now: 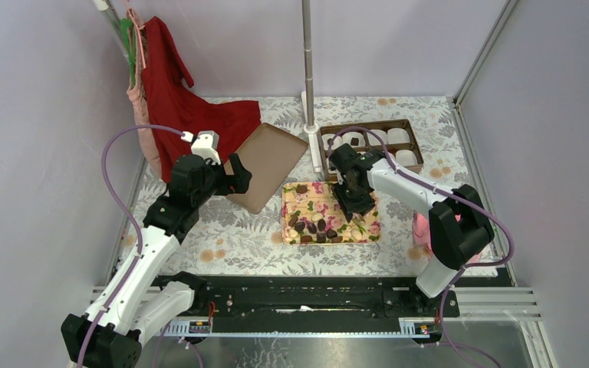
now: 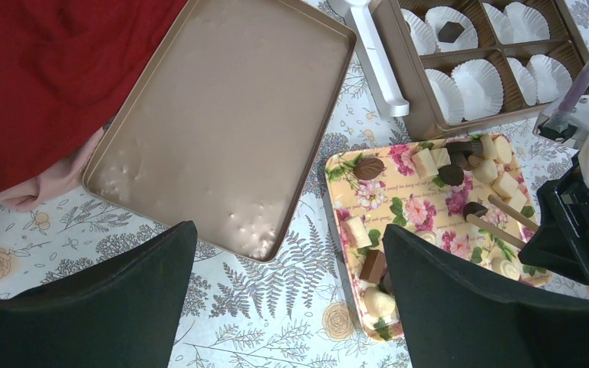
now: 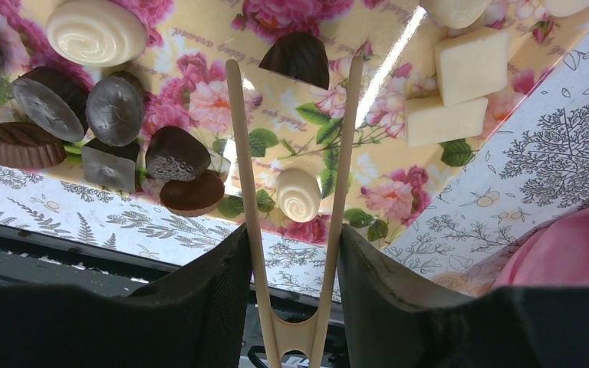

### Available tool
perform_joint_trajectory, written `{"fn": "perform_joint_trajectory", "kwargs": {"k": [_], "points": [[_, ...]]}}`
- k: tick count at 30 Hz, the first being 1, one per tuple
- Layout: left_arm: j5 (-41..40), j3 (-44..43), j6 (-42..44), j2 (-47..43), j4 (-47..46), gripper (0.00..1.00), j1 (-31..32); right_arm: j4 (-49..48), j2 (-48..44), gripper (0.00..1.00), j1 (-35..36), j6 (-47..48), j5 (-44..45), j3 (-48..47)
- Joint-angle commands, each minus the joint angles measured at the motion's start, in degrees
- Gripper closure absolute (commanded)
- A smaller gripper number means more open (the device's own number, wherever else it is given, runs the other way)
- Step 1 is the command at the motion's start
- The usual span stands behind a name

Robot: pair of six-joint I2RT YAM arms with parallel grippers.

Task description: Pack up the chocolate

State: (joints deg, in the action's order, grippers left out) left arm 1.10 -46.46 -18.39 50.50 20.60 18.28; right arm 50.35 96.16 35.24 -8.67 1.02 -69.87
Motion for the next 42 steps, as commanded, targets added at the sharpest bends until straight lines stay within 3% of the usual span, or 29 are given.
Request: {"fn": "perform_joint_trajectory", "kwargs": {"k": [1, 15, 21, 30, 42], "points": [[0.7, 0.4, 0.1, -0.6, -1.9, 0.01, -0.4, -1.3, 0.0, 0.51, 0.3, -0.3, 0.8, 0.0], [0.7, 0.4, 0.1, -0.3, -1.8, 0.01, -0.4, -2.2, 3.1, 0.54, 0.3, 0.3, 2.6, 0.9], [0.7, 0.4, 0.1, -0.3, -1.9, 0.01, -0.4, -1.7, 2.3, 0.67, 0.4, 0.6, 3.4, 0.0], [0.9, 0.3, 0.1, -0.4, -1.8, 0.01, -0.4, 2.2, -0.8, 0.72, 0.0, 0.7, 6.9, -5.2], [1.1, 0.5, 0.0, -1.2, -1.8, 0.01, -0.3, 3.6, -0.6, 0.73, -8.8, 3.4, 10.8, -16.2]]}}
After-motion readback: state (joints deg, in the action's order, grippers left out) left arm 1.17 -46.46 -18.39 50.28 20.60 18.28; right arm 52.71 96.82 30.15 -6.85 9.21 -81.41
